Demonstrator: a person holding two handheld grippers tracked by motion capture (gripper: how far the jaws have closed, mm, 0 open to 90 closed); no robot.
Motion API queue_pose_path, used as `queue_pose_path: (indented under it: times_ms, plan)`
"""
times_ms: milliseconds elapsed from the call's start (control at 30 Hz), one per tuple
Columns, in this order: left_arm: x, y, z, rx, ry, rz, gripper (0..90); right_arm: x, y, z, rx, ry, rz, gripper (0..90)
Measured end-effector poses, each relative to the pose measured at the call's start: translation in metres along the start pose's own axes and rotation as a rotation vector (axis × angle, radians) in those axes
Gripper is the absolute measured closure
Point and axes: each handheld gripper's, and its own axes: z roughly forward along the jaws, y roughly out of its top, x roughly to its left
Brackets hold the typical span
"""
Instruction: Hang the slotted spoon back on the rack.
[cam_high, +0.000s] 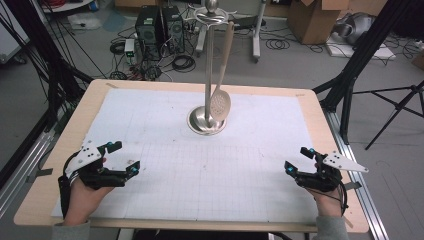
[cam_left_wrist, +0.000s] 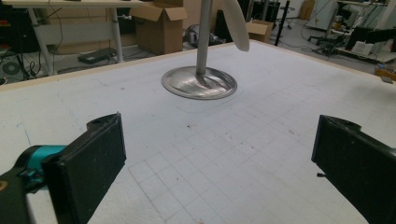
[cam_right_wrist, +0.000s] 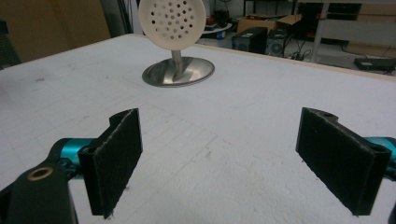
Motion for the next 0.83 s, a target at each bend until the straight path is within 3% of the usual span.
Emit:
queue_pose_path:
  times_ms: [533, 833]
  plan:
    - [-0.001, -0.002, 0.001, 0.005, 0.000, -0.002, 3.3, -0.007, -0.027, -0.012, -0.033, -0.038, 0.045, 13.4]
    - [-0.001, -0.002, 0.002, 0.005, -0.001, -0.005, 3.3, -0.008, -0.027, -0.011, -0.038, -0.050, 0.042, 13.4]
